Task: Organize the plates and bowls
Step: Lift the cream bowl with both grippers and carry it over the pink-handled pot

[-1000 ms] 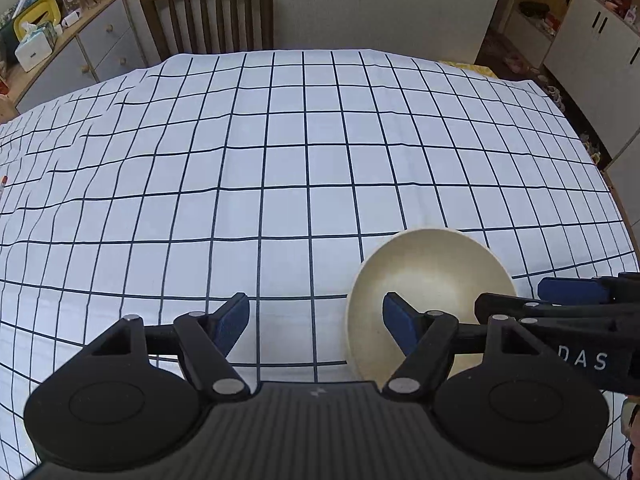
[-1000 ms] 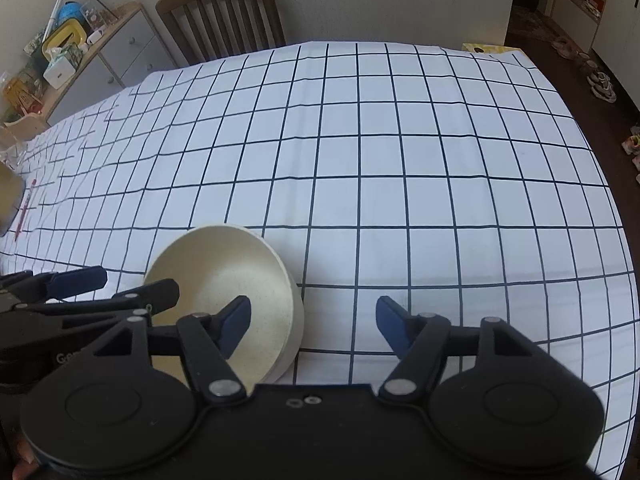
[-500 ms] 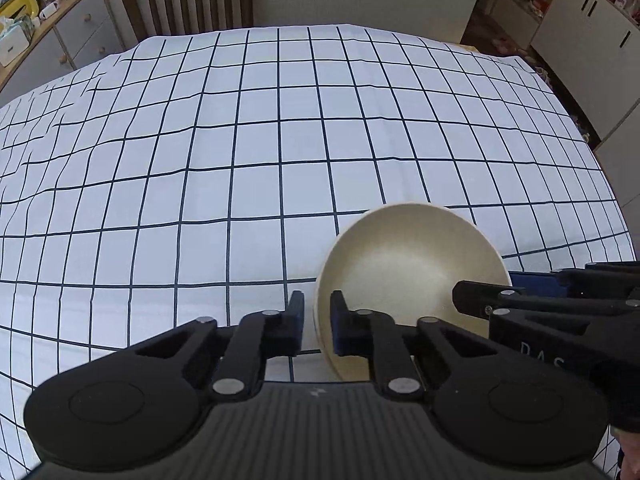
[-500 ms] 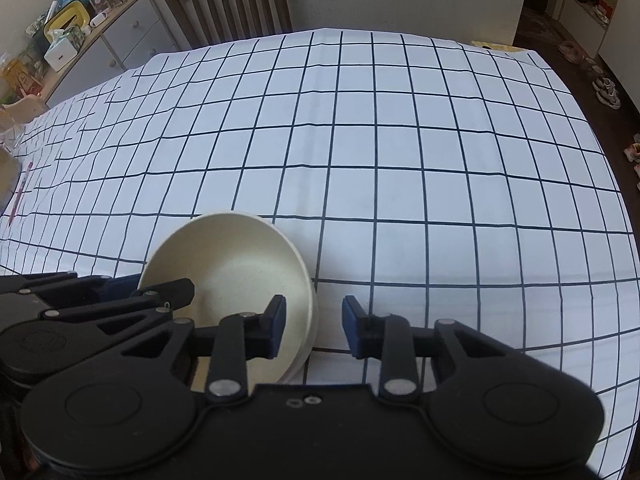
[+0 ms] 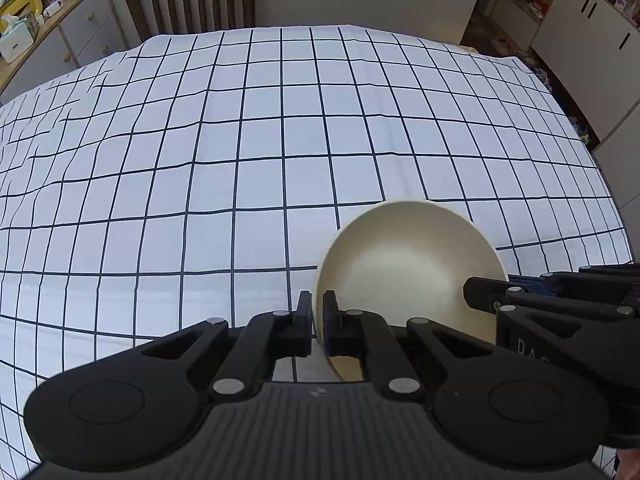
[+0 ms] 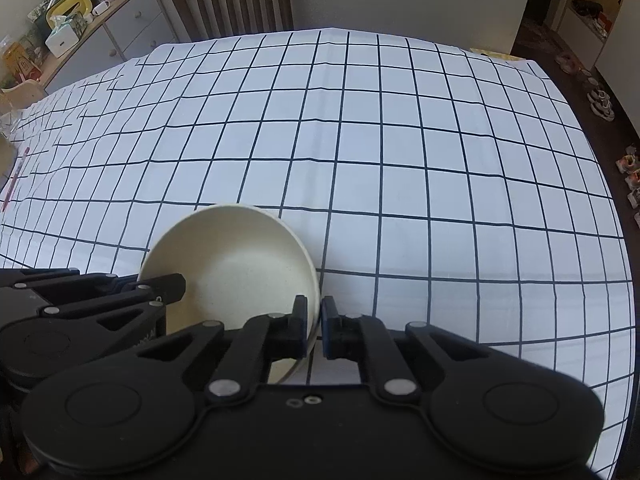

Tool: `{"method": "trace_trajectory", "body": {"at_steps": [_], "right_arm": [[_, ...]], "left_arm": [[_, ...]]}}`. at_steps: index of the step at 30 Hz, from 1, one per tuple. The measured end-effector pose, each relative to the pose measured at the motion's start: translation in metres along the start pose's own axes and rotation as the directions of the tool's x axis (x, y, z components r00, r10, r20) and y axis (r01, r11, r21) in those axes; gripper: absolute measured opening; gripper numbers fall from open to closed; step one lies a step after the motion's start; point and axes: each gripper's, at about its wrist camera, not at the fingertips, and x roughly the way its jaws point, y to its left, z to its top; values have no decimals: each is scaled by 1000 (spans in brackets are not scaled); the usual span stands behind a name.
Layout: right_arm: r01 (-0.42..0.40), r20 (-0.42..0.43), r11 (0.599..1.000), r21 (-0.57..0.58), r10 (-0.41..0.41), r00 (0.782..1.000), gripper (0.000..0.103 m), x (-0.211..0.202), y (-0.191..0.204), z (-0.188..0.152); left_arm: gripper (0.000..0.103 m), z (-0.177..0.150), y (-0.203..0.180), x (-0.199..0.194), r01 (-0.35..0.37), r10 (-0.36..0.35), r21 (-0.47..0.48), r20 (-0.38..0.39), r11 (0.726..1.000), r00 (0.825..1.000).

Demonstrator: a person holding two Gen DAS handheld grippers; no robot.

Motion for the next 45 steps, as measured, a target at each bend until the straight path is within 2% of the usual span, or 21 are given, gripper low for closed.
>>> {"method": "trace_trajectory", "body": {"at_steps": [12, 23, 45], "right_arm": [[19, 26, 1000, -14, -19, 999, 6, -29, 20, -13], [29, 68, 999, -42, -26, 997, 6, -78, 46, -38], [27, 137, 995, -97, -14, 991, 6, -166, 135, -132]], "left_arm": [[4, -18, 15, -42, 16, -16, -3, 22, 1000, 1000], [4, -48, 33, -100, 33, -33, 4, 60, 999, 998], [5, -163, 90, -210, 16, -20, 31, 123, 999, 992]]}}
